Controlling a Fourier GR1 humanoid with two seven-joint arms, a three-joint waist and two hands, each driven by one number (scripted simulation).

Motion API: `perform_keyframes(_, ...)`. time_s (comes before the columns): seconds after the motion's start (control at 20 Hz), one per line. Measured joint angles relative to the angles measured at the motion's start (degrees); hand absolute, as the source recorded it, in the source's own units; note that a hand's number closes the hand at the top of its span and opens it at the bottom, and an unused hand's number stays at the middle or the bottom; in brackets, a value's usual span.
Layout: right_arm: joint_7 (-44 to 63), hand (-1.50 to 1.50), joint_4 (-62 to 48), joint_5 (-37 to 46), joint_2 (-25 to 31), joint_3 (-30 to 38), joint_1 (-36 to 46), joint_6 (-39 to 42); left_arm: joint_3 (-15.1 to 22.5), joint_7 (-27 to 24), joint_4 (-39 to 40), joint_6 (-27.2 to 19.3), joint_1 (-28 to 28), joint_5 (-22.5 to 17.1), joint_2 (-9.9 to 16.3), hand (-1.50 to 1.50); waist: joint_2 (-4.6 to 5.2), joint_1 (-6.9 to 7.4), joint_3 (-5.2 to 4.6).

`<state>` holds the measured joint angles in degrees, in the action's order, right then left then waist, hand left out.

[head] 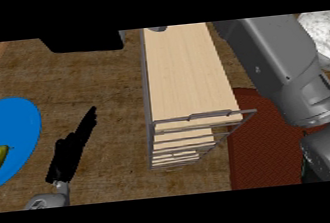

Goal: Pick the cupcake from the tray and place it in the tiered shelf

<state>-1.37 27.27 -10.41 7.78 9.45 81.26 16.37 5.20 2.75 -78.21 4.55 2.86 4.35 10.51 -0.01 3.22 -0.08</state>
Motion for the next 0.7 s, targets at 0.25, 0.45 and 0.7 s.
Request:
perform_keyframes(0.25, -1.40, -1.50, -5.39, 0.20, 8.26, 2.10, -0.79, 4.07, -0.01, 0.24, -0.39, 0.34, 0.77, -0.06, 0.01, 0.00, 1.15, 0.55, -0.03)
perform_keyframes(0.45, -5.25, -1.50, -8.64, 0.85, 13.60, 2.77, -2.22, 9.12, 0.37, 0.41, -1.15, 0.33, 0.91, 0.26, -0.16, 0.00, 1.95, 1.43, 0.09)
perform_keyframes(0.7, -9.78, -1.50, -10.98, 2.66, 18.16, 2.24, -3.10, 14.11, 0.70, 0.09, -1.32, 1.31, 1.16, 0.10, 0.00, 0.00, 2.67, 2.53, 0.15)
